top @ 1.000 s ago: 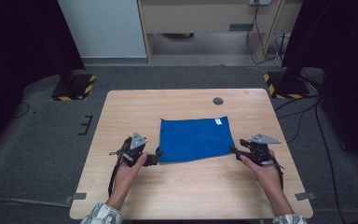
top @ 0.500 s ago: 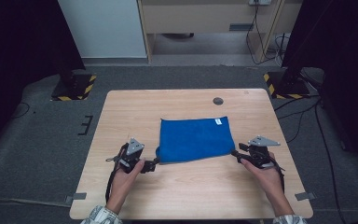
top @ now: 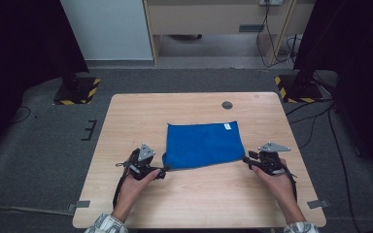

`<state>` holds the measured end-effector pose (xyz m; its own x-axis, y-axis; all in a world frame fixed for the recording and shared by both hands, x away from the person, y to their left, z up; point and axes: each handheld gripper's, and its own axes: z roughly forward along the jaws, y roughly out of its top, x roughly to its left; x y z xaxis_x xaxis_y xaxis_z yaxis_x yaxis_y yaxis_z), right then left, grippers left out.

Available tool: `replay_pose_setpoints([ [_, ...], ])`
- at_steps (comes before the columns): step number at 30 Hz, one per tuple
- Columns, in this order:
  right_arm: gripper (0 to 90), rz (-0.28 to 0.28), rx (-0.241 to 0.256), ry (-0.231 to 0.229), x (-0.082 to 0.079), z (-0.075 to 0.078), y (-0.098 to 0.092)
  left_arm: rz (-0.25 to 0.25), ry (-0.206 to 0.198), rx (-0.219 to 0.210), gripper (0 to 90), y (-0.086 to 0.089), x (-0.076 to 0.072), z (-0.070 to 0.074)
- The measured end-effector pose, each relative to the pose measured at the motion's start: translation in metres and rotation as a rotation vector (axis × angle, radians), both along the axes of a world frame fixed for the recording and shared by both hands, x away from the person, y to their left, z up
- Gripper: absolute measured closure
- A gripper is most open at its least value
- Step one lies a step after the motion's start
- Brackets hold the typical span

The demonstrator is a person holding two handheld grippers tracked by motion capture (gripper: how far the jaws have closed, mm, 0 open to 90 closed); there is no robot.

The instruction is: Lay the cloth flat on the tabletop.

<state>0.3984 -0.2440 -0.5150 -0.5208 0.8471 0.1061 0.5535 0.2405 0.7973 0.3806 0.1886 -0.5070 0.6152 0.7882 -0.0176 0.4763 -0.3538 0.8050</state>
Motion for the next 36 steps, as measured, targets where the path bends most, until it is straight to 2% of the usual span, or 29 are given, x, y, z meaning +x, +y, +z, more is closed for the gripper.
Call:
replay_pose_setpoints([
  [3, 59.5, -0.003, -0.002, 0.000, 0.000, 0.000, -0.001, -0.006, 0.003, 0.012, 11.0, -0.002, -0.001, 0.000],
  [4, 57.3, -0.003, -0.003, 0.003, 0.000, 0.000, -0.002, -0.011, 0.008, 0.027, 11.5, -0.004, -0.002, -0.001],
  [9, 51.2, 0.000, -0.017, 0.031, 0.002, -0.006, 0.000, -0.021, 0.017, 0.044, 13.6, -0.008, -0.003, -0.003],
  [12, 48.0, 0.014, -0.038, 0.047, 0.005, -0.010, 0.002, -0.040, 0.025, 0.068, 22.2, -0.011, -0.005, -0.004],
  [13, 48.0, 0.013, -0.038, 0.048, 0.006, -0.010, 0.003, -0.046, 0.041, 0.081, 22.8, -0.013, -0.006, -0.005],
  [16, 48.6, 0.014, -0.042, 0.057, 0.012, -0.012, 0.007, -0.056, 0.052, 0.092, 28.4, -0.015, -0.007, -0.007],
  [21, 52.1, 0.016, -0.042, 0.069, 0.016, -0.015, 0.009, -0.063, 0.058, 0.094, 35.5, -0.016, -0.007, -0.007],
  [24, 52.6, 0.025, -0.043, 0.072, 0.017, -0.016, 0.012, -0.078, 0.065, 0.108, 39.4, -0.018, -0.007, -0.009],
  [26, 55.5, 0.030, -0.041, 0.072, 0.017, -0.015, 0.013, -0.093, 0.070, 0.118, 43.3, -0.019, -0.007, -0.010],
  [29, 64.7, 0.038, -0.043, 0.070, 0.016, -0.014, 0.014, -0.095, 0.062, 0.134, 50.9, -0.021, -0.007, -0.011],
  [36, 81.6, 0.055, -0.034, 0.047, 0.014, -0.011, 0.013, -0.121, 0.062, 0.139, 66.0, -0.023, -0.002, -0.011],
])
